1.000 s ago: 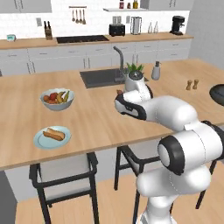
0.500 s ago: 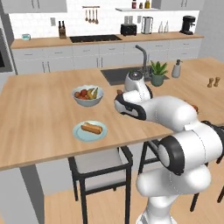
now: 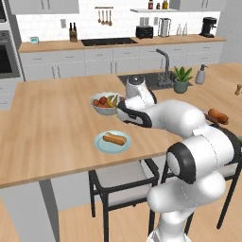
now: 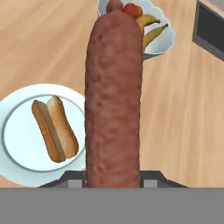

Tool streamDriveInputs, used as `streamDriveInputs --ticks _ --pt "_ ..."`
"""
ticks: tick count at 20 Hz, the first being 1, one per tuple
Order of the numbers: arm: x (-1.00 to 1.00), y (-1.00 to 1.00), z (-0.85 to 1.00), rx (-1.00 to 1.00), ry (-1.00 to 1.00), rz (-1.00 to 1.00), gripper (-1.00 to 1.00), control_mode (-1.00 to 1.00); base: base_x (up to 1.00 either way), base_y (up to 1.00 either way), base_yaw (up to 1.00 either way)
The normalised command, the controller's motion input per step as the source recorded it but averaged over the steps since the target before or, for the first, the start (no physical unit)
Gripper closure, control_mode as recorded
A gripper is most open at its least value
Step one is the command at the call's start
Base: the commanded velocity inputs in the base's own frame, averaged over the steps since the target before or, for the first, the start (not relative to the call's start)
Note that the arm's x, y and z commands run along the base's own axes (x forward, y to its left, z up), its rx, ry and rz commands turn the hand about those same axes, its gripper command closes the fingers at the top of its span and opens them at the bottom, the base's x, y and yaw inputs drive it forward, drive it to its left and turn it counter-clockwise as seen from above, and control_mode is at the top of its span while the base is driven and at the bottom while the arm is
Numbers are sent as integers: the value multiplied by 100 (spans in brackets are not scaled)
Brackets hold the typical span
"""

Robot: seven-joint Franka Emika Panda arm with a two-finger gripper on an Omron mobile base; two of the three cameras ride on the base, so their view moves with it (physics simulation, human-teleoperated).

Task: Place one bun and one sausage from the bowl on each plate.

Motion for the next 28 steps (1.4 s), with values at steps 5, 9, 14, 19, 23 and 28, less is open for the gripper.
streamDriveInputs --ticks 5,9,14,19,23,28 --pt "-70 44 -2 0 28 13 100 -100 0 0 0" --pt "-16 65 -45 -7 43 6 100 -100 0 0 0" --pt "10 42 -78 -12 31 0 100 -100 0 0 0" --pt "17 33 -65 -9 8 0 100 -100 0 0 0" --pt "24 24 -89 -10 9 0 100 -100 0 0 0" --pt "43 0 -51 4 1 0 100 -100 0 0 0"
